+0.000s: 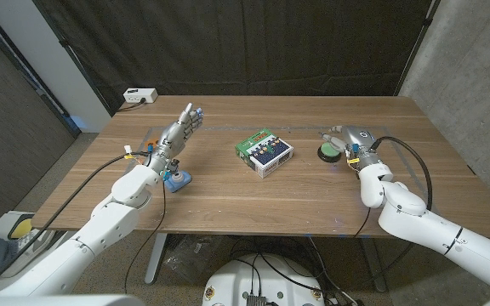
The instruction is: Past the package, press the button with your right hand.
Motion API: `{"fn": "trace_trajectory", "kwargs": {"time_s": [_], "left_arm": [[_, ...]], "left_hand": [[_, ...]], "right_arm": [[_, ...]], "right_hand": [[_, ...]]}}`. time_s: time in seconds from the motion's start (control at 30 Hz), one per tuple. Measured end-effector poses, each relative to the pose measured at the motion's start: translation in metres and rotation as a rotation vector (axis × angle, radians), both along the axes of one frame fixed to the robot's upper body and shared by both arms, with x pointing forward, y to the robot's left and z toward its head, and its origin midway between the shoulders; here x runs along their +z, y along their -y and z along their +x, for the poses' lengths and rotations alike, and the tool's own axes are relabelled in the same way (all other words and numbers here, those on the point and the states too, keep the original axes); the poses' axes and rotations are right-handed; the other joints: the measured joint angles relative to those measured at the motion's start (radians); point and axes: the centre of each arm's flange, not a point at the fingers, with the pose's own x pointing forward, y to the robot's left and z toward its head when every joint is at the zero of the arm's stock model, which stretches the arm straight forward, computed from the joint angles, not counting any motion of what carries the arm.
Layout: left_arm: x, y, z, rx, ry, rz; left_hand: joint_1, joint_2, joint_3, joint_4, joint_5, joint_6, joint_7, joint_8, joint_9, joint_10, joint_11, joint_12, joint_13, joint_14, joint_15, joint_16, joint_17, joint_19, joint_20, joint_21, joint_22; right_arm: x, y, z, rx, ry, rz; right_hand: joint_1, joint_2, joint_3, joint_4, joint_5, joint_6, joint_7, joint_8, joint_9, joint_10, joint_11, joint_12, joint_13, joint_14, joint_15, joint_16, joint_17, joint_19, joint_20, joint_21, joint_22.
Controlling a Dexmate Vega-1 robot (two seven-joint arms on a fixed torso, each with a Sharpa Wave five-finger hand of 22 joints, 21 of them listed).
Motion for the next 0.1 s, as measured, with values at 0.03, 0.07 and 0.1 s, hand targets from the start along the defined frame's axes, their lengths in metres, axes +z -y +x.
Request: {"fn": "trace_trajectory", "kwargs": {"time_s": [0.03,0.07,0.1], "left_arm": [[0.0001,0.0,0.0,0.0,0.0,0.0],[0.0001,0.0,0.0001,0.0,0.0,0.0],[0.0,0.0,0.0002,0.0,-0.001,0.0]], "left_hand": [[0.0,0.0,0.0,0.0,0.0,0.0,0.0,0.0,0.0,0.0,0.0,0.0,0.0,0.0,0.0,0.0,0.0,0.0,0.0,0.0,0.0],[0.0,0.0,0.0,0.0,0.0,0.004,0.004,0.0,0.0,0.0,0.0,0.0,0.0,0.0,0.0,0.0,0.0,0.0,0.0,0.0,0.0],[0.0,0.0,0.0,0.0,0.0,0.004,0.004,0.0,0.0,0.0,0.0,0.0,0.0,0.0,0.0,0.0,0.0,0.0,0.0,0.0,0.0]], "right_arm": [[0.0003,-0.0003,-0.0001,0.002,0.002,0.0],[0.0009,0.0001,0.0002,0.001,0.003,0.001],[0.0018,-0.0007,0.0003,0.006,0.009,0.001]], "right_hand": [[0.0,0.0,0.0,0.0,0.0,0.0,0.0,0.0,0.0,0.0,0.0,0.0,0.0,0.0,0.0,0.0,0.0,0.0,0.0,0.0,0.0],[0.0,0.0,0.0,0.0,0.0,0.0,0.0,0.0,0.0,0.0,0.0,0.0,0.0,0.0,0.0,0.0,0.0,0.0,0.0,0.0,0.0],[0.0,0.0,0.0,0.0,0.0,0.0,0.0,0.0,0.0,0.0,0.0,0.0,0.0,0.0,0.0,0.0,0.0,0.0,0.0,0.0,0.0]]}}
